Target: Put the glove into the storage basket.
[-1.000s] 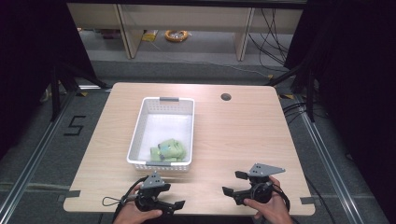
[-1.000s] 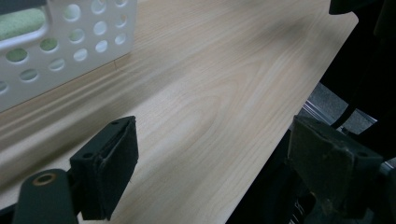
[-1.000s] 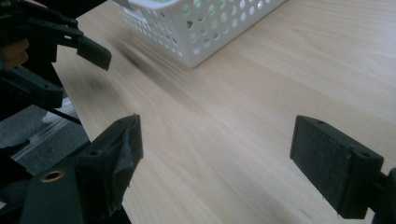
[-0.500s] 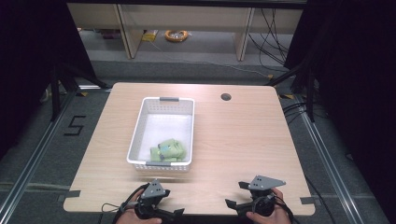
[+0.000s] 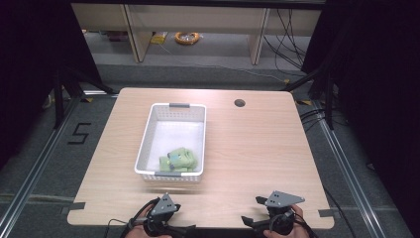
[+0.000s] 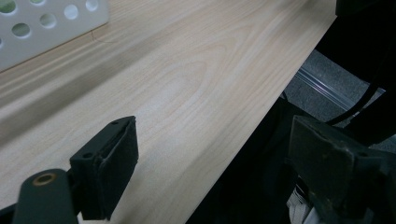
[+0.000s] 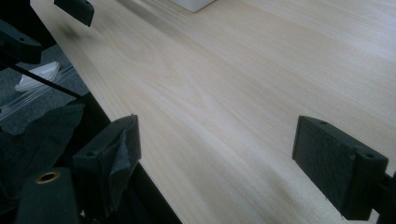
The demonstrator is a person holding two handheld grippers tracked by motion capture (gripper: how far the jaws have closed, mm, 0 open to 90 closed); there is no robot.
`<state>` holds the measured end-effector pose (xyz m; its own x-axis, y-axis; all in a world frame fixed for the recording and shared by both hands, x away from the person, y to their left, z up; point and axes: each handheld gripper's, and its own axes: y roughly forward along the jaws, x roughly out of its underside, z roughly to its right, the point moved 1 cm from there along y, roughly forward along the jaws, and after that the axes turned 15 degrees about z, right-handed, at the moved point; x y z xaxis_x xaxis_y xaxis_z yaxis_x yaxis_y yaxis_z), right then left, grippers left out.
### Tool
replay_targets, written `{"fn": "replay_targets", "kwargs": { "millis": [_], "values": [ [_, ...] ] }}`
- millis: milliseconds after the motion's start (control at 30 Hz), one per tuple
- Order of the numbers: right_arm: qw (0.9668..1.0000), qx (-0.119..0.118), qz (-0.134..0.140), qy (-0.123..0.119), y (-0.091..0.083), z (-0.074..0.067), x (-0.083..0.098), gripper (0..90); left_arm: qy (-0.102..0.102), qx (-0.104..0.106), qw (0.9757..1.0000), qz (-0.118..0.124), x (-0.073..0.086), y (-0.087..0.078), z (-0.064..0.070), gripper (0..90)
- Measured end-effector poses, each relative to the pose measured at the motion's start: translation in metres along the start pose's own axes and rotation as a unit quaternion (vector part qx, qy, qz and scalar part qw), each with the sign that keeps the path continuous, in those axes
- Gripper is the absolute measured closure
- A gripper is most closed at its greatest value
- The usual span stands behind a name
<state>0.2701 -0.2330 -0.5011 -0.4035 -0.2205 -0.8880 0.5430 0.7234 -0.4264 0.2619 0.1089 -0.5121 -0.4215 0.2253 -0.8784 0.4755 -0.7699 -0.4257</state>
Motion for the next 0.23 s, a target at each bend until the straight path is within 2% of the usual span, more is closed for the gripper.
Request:
{"fn": "replay_targets", "kwargs": {
  "millis": [33, 67, 133, 200, 233],
  "values": [
    [1.0, -0.003, -0.002, 0.002, 0.0004, 0.0001, 0.0002, 16.3, 0.001, 0.001, 1.0, 0.0, -0.0001, 0.0, 0.0, 15.7],
    [1.0, -0.004, 0.0, -0.003, 0.0012, 0.0014, 0.0004, 16.3, -0.008, 0.003, 0.9999, 0.009, 0.0, 0.0008, 0.0019, 15.7],
    [0.9999, 0.005, 0.002, -0.014, 0.0023, 0.0025, 0.0008, 16.3, -0.006, 0.003, 0.9999, 0.013, 0.0001, 0.001, 0.0017, 15.7],
    [0.9999, 0.003, 0.003, -0.014, 0.0027, 0.0024, 0.0008, 16.3, 0.005, 0.0, 1.0, -0.001, -0.0004, -0.0002, -0.0006, 15.6],
    [0.9999, -0.006, -0.003, -0.009, 0.0027, 0.0025, 0.0005, 16.3, -0.006, 0.0, 0.9999, 0.01, -0.0001, 0.0012, 0.001, 15.7]
  ]
}}
